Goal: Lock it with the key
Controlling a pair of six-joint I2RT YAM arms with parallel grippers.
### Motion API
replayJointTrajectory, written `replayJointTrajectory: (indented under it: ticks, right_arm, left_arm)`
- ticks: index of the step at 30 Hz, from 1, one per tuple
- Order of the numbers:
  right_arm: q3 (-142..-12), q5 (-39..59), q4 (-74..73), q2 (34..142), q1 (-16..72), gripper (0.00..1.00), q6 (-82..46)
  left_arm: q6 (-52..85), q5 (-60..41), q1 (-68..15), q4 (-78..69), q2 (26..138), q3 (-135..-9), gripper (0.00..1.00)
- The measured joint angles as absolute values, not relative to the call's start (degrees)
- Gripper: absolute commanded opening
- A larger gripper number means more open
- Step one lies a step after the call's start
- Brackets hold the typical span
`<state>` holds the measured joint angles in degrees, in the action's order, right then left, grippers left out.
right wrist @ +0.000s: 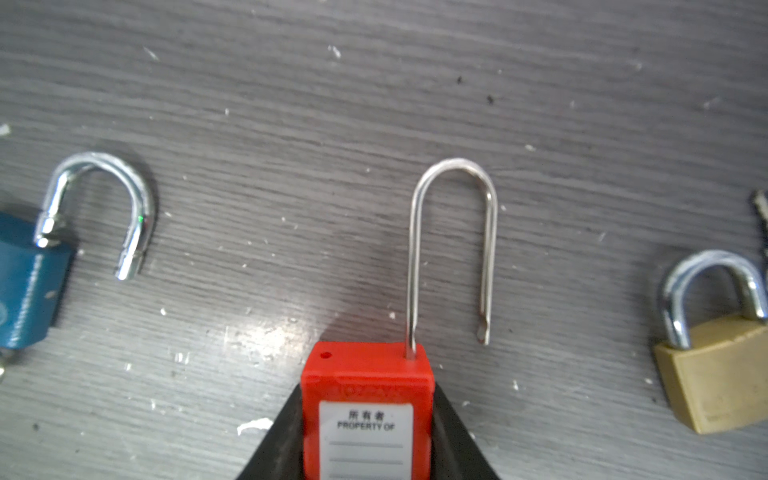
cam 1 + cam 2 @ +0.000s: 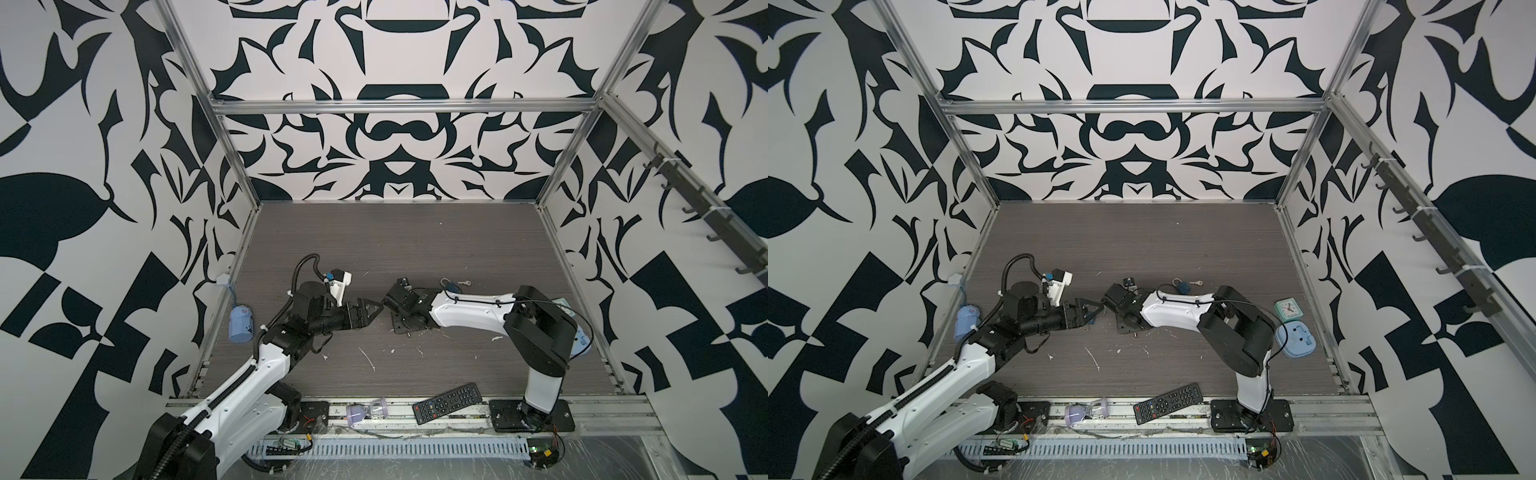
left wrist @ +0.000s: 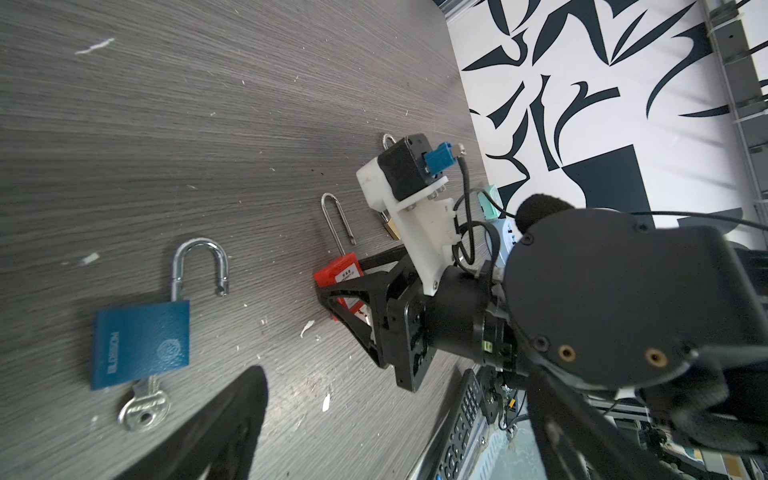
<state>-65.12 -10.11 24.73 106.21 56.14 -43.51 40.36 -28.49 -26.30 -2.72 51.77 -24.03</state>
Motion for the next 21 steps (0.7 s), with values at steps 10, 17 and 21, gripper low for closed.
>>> replayJointTrajectory:
  ticks: [10, 17, 21]
  right_arm:
    - [-62.48, -10.07, 25.5, 103.94, 56.36, 0.27, -43.46]
    - [-60.62, -9.52, 25.89, 102.13, 56.36, 0.0, -42.11]
    - [-58.41, -8.67, 25.67, 98.43, 56.34, 0.0, -38.5]
  left_arm:
    - [40.93, -28.58, -25.89, -4.6, 52.03, -22.9, 0.99]
    - [41.15, -28.97, -25.87, -5.34, 53.06, -22.9, 1.0]
    - [41.08, -29.04, -25.61, -5.28, 53.56, -22.9, 0.98]
